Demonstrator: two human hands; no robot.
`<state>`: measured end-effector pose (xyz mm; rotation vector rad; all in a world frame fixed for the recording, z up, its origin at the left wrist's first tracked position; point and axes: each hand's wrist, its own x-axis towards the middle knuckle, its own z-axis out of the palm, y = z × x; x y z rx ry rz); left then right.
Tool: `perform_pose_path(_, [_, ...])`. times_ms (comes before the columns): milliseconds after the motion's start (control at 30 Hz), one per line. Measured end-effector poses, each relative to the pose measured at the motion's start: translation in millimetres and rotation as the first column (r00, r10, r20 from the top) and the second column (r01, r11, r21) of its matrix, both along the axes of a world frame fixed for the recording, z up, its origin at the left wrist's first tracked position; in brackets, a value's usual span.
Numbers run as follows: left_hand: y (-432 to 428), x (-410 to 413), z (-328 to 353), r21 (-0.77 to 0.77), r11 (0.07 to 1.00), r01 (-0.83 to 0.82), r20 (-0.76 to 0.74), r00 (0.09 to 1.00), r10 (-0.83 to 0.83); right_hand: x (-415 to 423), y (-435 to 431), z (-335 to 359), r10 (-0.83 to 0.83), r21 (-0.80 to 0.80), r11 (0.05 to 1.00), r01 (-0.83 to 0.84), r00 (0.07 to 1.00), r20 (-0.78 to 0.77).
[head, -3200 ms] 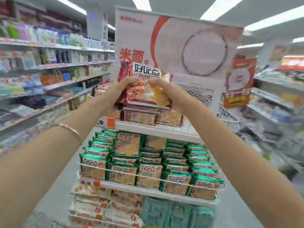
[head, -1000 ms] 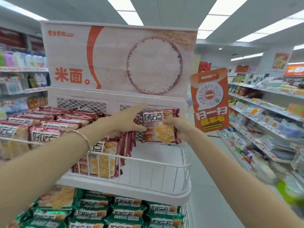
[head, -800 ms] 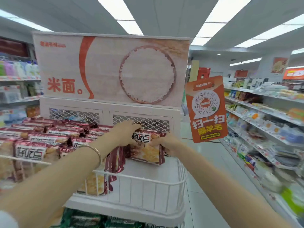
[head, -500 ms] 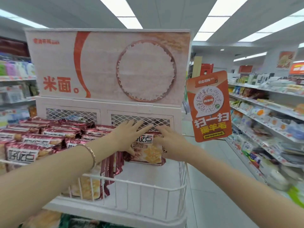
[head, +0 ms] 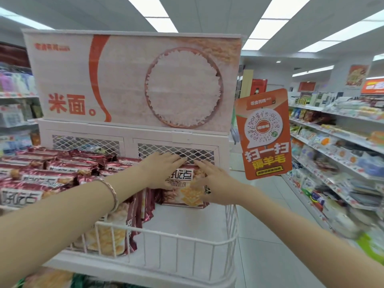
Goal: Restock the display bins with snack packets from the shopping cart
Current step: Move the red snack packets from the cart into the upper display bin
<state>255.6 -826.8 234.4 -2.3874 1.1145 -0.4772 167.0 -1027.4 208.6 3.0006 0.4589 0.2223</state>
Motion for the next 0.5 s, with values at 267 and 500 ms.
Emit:
perform_pose_path(267, [112, -18, 32, -0.347, 0.927, -0.143, -0.124, 0.987, 0.105, -10, 68, 46, -0.02, 0.2, 0.98, 0.005, 0.997, 0.072])
perform_pose_path(500, [281, -54, 34, -0.434, 0.827, -0.357, -0.17, 0.934, 0.314, -14, 224, 71, 0.153, 0.228, 0.957, -0.178, 0.981, 0.121])
